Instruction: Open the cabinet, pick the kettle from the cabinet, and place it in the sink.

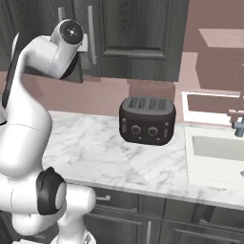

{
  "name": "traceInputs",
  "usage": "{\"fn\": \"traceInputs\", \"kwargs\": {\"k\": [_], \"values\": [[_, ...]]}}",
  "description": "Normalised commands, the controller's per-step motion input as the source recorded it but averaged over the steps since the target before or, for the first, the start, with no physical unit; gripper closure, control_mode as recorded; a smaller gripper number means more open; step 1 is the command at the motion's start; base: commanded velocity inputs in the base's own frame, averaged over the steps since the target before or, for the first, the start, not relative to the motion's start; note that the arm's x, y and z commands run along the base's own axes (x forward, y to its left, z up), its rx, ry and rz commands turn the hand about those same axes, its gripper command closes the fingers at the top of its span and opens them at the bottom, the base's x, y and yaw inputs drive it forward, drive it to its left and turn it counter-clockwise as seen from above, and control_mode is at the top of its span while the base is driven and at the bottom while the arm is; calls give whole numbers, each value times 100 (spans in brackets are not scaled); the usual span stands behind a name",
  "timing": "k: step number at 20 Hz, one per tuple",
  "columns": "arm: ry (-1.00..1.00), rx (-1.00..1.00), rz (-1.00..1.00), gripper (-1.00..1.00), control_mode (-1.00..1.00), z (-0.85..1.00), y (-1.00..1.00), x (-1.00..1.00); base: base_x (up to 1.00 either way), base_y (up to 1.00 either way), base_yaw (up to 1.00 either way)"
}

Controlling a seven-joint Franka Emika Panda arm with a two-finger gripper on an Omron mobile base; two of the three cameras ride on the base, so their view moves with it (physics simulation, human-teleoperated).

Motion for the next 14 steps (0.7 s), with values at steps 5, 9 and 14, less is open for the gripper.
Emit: {"fn": "traceInputs", "kwargs": {"k": [5,9,14], "values": [[0,0,0,100,-100,0,44,-43,0,0,0],[0,-1,0,100,-100,0,47,-40,0,0,0],[0,-4,0,100,-100,0,52,-35,0,0,0]]}}
